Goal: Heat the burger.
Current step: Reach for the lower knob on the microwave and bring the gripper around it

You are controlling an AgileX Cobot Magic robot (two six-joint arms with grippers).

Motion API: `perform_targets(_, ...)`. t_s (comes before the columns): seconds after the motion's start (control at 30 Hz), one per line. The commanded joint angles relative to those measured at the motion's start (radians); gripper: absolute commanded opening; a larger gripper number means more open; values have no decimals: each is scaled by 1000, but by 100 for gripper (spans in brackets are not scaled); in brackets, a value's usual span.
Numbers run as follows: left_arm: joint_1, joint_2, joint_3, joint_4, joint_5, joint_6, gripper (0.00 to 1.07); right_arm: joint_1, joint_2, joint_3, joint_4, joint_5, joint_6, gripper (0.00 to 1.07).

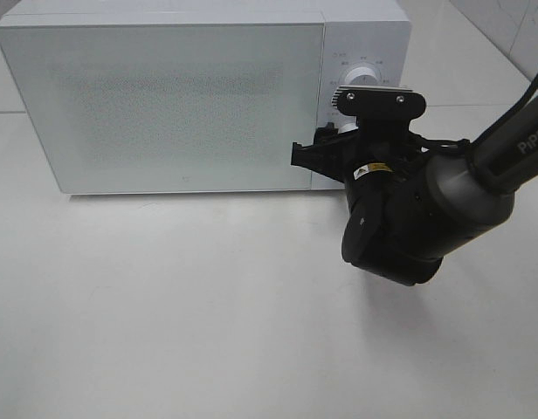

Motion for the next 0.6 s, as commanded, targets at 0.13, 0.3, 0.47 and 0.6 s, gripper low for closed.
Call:
perform_targets(0.13, 4, -24, 4, -2, -8, -1, 100, -9, 0, -13, 6, -143, 7, 73)
perform_targets(0.3, 4, -24, 4, -2, -8, -1, 100, -9, 9, -13, 2, -146, 14, 73)
perform_targets(0.47, 4, -24, 4, -2, -8, -1, 100, -9, 9, -13, -1, -151, 14, 73)
perform_targets(0.6, 4, -24, 4, -2, -8, -1, 100, -9, 9, -13, -1, -151, 14, 72)
